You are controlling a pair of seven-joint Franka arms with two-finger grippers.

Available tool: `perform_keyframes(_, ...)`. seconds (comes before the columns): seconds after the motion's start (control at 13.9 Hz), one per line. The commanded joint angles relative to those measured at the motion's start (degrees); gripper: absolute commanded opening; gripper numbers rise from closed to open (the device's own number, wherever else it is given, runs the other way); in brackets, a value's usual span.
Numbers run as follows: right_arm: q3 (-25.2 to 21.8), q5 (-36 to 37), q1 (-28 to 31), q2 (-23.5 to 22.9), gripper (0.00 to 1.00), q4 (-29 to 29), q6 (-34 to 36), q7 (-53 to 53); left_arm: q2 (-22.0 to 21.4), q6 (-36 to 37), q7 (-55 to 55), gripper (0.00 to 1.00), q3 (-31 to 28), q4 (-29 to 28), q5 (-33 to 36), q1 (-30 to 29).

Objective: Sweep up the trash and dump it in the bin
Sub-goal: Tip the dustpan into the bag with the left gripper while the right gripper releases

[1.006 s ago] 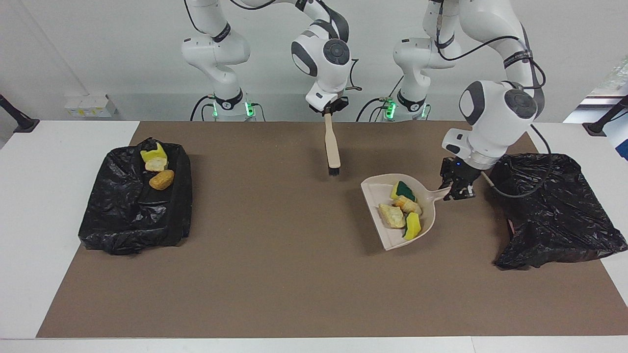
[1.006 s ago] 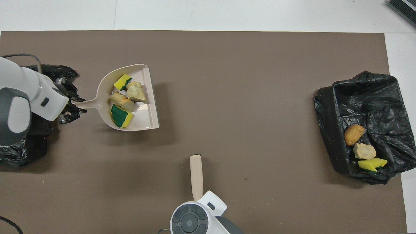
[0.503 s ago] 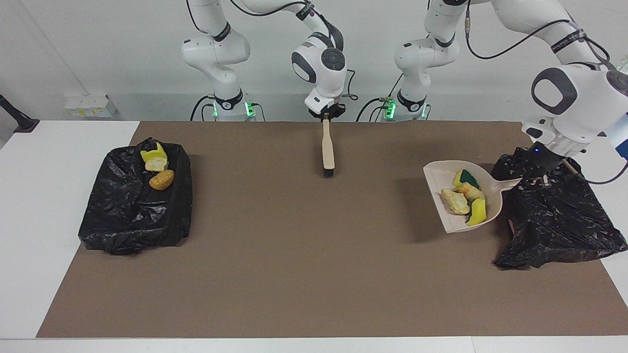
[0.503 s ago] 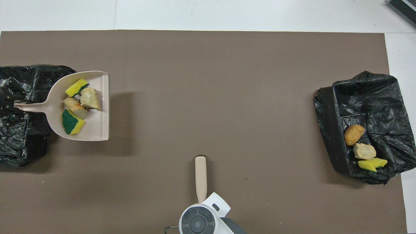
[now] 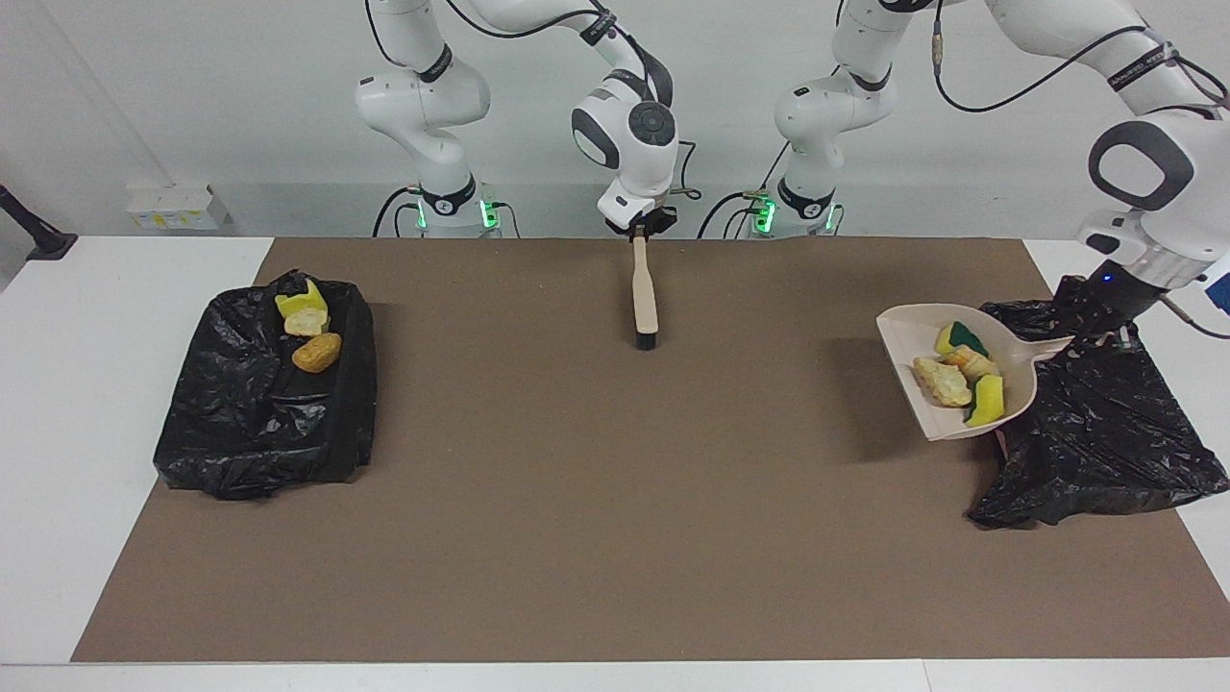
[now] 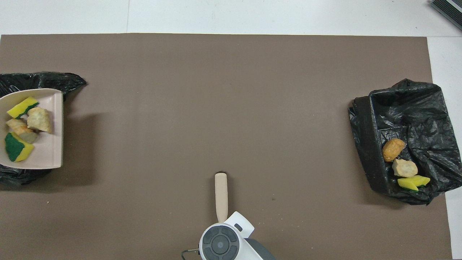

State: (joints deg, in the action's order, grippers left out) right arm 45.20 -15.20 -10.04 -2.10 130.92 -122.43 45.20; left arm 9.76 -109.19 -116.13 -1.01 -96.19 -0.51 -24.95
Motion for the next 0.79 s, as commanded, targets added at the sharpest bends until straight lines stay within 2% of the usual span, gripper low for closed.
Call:
perform_keyframes(0.0, -0.4, -0.7, 4.4, -1.3, 0.8, -3.9, -0.4, -1.9, 4.2, 2.5, -0.6, 0.0, 0.6, 8.1, 4.5, -1.9)
perform_keyframes(0.22, -0.5, -0.2, 10.2, -0.7, 1.0, -9.4, 0.5, -2.1, 4.2, -3.4, 1.9, 0.0, 0.4, 7.9, 11.8, -2.0)
perform_keyframes(0.43, -0.6, 0.9, 17.3, -0.2, 1.0, -14.4, 1.0, -3.0, 4.0, -7.2, 8.7, 0.0, 0.4, 6.6, 24.7, -0.8)
perform_keyframes(0.72, -0.6, 4.3, 21.5, -0.2, 1.0, -21.3, 8.1, -7.3, 2.7, -7.3, 15.5, 0.0, 0.4, 4.1, 39.0, 2.8)
